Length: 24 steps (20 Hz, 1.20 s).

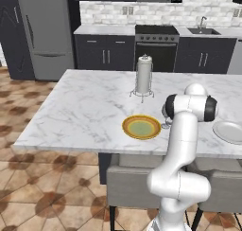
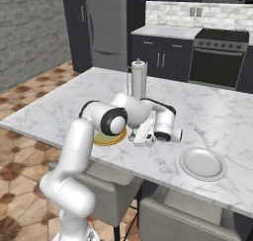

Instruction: Retrieve the wine glasses from the counter and place one next to each plate.

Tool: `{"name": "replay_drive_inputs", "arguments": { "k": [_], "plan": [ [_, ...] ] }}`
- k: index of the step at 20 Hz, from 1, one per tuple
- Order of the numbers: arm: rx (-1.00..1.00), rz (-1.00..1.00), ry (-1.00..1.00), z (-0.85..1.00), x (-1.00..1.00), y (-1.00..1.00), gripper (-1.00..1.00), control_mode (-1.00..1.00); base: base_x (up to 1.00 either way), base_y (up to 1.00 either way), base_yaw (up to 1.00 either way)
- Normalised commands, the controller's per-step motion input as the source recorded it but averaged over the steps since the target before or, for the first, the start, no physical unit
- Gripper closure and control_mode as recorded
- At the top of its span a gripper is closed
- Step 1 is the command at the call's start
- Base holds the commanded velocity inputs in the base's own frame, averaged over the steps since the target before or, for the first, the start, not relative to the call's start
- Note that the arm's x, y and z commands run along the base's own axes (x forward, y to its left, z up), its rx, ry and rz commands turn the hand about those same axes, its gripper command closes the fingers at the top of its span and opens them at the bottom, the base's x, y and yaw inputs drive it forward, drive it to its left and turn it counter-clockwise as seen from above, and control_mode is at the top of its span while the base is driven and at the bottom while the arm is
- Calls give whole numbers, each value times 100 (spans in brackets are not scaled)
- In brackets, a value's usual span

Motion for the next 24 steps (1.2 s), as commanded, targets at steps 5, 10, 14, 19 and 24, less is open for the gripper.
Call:
{"name": "replay_drive_inputs", "arguments": {
  "k": [5,10,14,19,24],
  "plan": [
    [0,2,-5,-16,-5,0,-100,-100,0,0,0],
    [0,1,0,-16,0,-11,-100,-100,0,0,0],
    [0,0,2,-3,0,-51,-100,-100,0,0,0],
    [1,-1,-9,26,-31,-25,-100,-100,0,0,0],
    [0,-6,-20,56,-53,-9,-100,-100,0,0,0]
  ]
}}
